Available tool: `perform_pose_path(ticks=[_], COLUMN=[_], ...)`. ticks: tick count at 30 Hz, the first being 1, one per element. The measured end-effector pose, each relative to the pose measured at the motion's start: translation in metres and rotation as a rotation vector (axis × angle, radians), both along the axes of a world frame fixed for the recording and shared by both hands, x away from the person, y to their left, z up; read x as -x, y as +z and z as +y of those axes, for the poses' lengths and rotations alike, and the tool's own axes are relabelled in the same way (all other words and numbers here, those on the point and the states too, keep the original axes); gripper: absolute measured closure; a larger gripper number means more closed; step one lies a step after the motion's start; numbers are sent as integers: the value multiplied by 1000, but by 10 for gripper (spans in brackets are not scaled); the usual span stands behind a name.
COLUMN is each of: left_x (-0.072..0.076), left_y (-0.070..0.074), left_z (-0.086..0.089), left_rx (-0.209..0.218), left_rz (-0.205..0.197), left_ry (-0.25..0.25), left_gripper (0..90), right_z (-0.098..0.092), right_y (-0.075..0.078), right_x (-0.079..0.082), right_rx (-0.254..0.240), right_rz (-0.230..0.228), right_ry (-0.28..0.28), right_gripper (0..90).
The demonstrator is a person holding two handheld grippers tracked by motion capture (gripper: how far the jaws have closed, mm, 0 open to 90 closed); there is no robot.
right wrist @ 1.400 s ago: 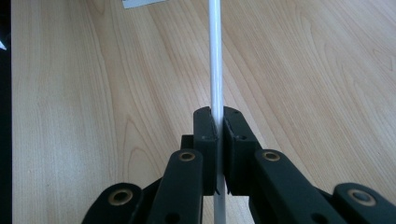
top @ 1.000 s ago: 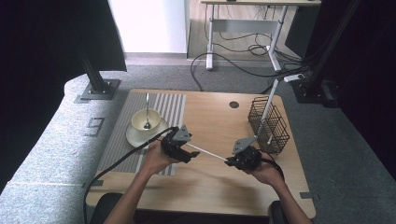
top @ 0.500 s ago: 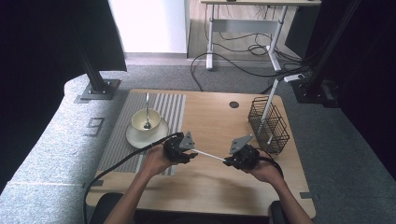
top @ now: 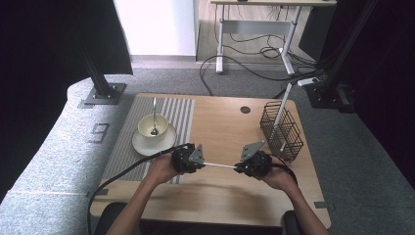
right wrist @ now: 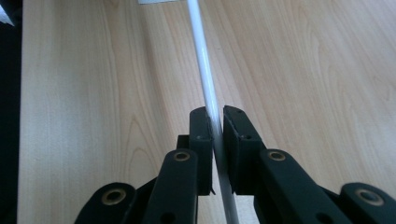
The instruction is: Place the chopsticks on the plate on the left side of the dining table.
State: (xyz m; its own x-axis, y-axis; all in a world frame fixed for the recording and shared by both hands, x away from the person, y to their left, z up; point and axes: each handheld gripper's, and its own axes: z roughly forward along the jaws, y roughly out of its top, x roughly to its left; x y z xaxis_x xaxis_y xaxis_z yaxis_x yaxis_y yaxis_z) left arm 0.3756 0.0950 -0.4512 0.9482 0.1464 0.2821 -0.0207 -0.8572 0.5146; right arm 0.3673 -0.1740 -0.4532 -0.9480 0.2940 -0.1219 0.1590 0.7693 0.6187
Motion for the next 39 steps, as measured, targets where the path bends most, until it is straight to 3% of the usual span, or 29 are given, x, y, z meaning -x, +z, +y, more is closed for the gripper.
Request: perform_pose_path(ticks=[7,12,13,14,17,21,23,31,39], left_x=[5,5,5,4,2,-2,-4,-9,-12], left_y=[-2,0,1,1,1,1,2,2,7], left_z=[-2,-1,-1,0,1,6,10,21,38], left_rx=[-21,-5,0,1,-2,15,34,46,84], left_rz=[32,52,56,60,63,74,93,107,108], left_ry=[-94,-91,-86,-77,-44,2,26,88,153], left_gripper=[836,845,845,845,845,844,844,844,844], right_z=[-4,-5,-7,-7,-11,-15,-16,-21,-25], right_y=[1,1,2,2,5,8,9,11,8], right_x=[-3,-5,-7,-7,-11,-11,-11,-11,-8], right_rx=[12,11,-7,-7,-62,-105,-119,-182,-203], right_rz=[-29,-41,-50,-50,-78,-78,-87,-91,-100], right_ry=[1,-3,-27,-27,-88,-130,-149,-209,-238], right_gripper=[769,730,600,600,400,292,253,201,184])
